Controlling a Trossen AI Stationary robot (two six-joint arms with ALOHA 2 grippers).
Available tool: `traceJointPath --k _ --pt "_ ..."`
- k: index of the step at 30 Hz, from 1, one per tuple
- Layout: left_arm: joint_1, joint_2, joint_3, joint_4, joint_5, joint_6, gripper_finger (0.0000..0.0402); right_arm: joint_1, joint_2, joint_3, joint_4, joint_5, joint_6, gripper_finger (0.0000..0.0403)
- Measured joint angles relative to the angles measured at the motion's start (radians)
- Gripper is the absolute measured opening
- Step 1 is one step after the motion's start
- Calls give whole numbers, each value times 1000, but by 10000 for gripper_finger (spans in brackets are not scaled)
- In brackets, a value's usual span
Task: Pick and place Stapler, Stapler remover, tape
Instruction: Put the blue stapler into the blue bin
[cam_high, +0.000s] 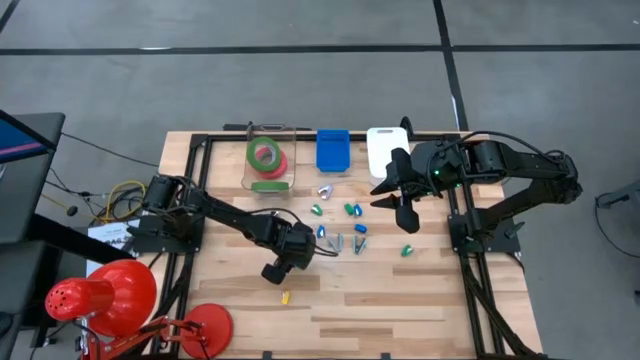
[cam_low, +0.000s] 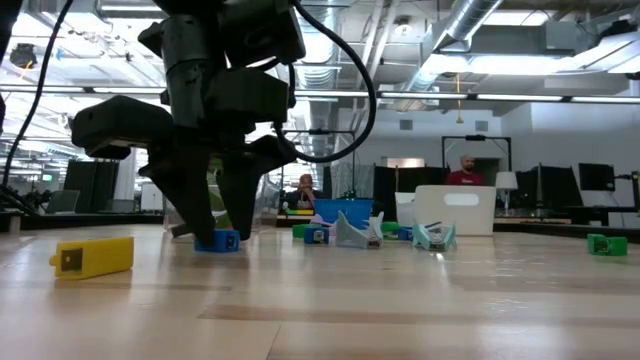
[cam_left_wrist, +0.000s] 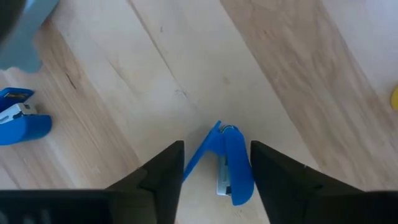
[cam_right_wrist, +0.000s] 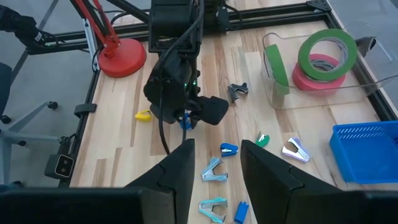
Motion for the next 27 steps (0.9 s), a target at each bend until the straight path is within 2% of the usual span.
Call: traceJointPath --k 13,27 --pt "0 0 0 -2 0 -3 107 0 0 0 0 0 1 122" --pt "0 -1 0 -2 0 -30 96 0 0 0 0 0 2 122"
